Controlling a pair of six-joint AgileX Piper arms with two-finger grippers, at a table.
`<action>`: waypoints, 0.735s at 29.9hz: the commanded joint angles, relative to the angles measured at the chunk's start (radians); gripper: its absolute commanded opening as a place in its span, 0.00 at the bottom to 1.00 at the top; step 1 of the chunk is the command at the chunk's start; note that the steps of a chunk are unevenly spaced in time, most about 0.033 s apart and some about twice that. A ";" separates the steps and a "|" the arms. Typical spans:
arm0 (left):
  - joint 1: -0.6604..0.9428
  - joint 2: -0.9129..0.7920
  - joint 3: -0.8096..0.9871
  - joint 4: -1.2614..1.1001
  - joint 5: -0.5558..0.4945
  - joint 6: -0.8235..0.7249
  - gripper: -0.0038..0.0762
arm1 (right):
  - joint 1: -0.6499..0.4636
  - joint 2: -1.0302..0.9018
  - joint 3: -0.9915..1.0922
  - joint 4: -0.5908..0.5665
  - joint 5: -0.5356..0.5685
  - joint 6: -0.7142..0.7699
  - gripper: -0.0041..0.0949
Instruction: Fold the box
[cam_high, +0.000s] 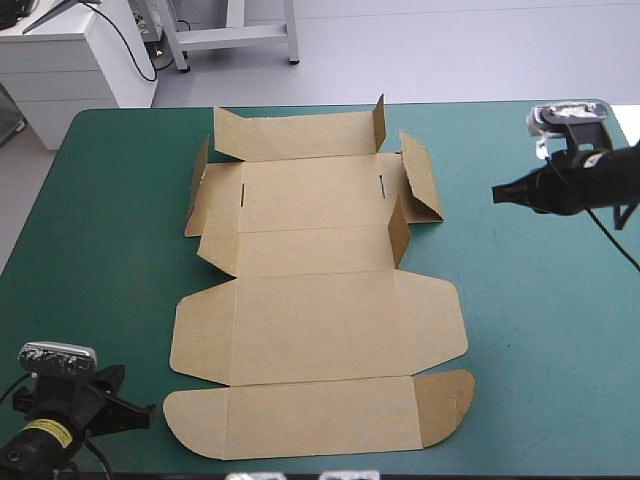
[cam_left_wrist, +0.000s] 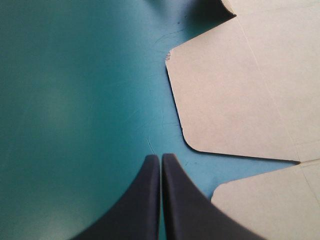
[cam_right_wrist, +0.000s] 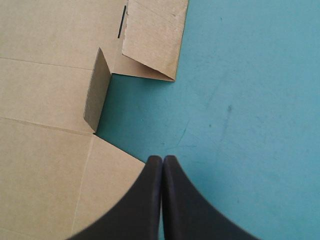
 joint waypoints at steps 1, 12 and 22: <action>0.002 0.012 -0.025 -0.005 -0.063 -0.009 0.04 | 0.052 0.079 -0.134 0.027 0.006 0.016 0.03; 0.002 0.012 -0.025 -0.005 -0.063 -0.007 0.04 | 0.306 0.349 -0.352 -0.224 -0.001 0.134 0.03; 0.002 0.012 -0.025 0.008 -0.063 -0.007 0.04 | 0.367 0.467 -0.375 -0.191 0.010 0.186 0.41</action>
